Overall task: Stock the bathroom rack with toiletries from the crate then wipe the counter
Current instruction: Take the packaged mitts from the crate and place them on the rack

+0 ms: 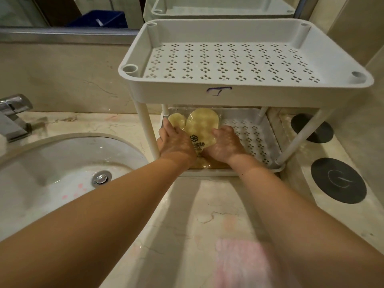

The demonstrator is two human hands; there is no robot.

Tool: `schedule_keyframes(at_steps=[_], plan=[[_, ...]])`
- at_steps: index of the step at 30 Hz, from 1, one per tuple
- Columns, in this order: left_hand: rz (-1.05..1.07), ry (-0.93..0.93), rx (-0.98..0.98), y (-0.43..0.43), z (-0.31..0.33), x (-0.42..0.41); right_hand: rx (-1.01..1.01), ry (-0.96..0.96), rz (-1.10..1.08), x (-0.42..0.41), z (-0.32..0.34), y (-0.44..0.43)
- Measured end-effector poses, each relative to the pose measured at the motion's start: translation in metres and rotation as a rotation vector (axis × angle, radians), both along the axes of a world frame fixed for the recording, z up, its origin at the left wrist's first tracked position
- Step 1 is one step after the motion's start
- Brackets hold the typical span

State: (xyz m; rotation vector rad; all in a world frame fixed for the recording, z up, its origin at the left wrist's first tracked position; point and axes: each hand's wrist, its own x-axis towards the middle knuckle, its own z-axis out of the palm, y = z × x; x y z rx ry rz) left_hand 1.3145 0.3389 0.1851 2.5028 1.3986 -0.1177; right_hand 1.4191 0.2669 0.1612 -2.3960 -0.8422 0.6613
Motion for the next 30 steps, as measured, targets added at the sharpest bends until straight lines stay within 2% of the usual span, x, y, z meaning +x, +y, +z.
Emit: schedule_keyframes(at_steps=[4,9,14,23,27,30], plan=[[-0.085,0.016,0.034,0.000,-0.005,-0.002,0.001,-0.102,-0.004,-0.004,0.001,-0.002],[-0.197,0.040,0.112,-0.006,-0.004,-0.004,0.093,0.002,-0.031,-0.006,0.008,-0.008],[-0.233,0.076,-0.010,-0.009,0.002,-0.013,0.129,0.085,-0.064,-0.011,0.022,-0.018],[-0.363,-0.368,-0.206,-0.049,0.026,-0.077,0.470,0.190,-0.324,-0.085,0.040,-0.066],[-0.328,-0.510,-0.265,-0.066,0.034,-0.126,0.473,0.186,-0.335,-0.138,0.051,-0.100],[-0.227,-0.643,-0.362,-0.075,0.041,-0.160,0.448,0.181,-0.357,-0.175,0.061,-0.114]])
